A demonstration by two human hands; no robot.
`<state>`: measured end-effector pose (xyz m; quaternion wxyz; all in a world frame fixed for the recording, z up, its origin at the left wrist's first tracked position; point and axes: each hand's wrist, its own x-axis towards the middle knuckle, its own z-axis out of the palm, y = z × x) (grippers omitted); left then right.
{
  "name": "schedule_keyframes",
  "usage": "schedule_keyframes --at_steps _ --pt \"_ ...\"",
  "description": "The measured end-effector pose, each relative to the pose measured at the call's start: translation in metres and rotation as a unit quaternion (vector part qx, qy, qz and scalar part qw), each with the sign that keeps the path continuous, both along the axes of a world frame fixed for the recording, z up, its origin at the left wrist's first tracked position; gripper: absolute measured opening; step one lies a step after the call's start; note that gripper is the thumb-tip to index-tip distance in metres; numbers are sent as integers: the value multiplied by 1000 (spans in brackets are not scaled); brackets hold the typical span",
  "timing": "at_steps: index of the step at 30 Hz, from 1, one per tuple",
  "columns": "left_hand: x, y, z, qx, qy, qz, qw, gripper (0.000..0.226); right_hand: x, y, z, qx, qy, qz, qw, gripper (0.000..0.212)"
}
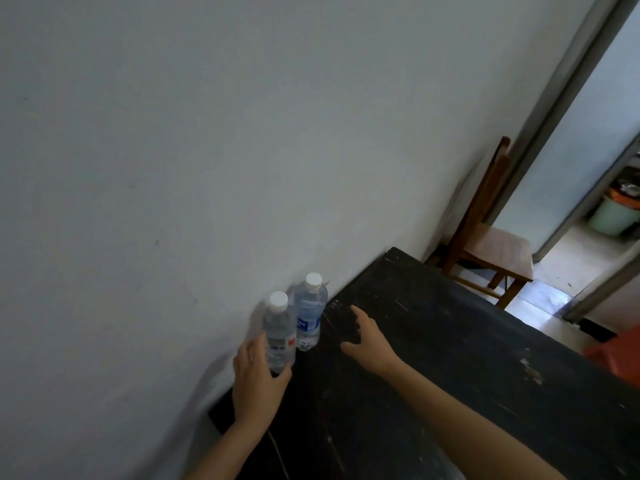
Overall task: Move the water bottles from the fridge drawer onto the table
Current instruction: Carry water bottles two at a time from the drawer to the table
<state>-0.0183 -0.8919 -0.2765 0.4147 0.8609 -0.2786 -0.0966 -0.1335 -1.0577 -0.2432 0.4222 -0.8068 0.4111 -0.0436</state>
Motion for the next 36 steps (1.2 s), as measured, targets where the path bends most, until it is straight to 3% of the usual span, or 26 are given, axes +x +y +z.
schedule_keyframes --at_steps 11,17,27,36 --pt "-60 42 12 40 -14 -42 998 56 -115 42 -1 -12 4 -9 1000 69" --pt "-78 45 28 30 -51 -101 993 49 -171 73 22 -78 12 -87 993 66" --pt "-102 70 51 -22 -61 -274 959 49 -255 163 37 -186 63 -282 939 60" --pt "-118 133 53 -43 -47 -421 905 48 -282 324 28 -166 105 -440 876 55"
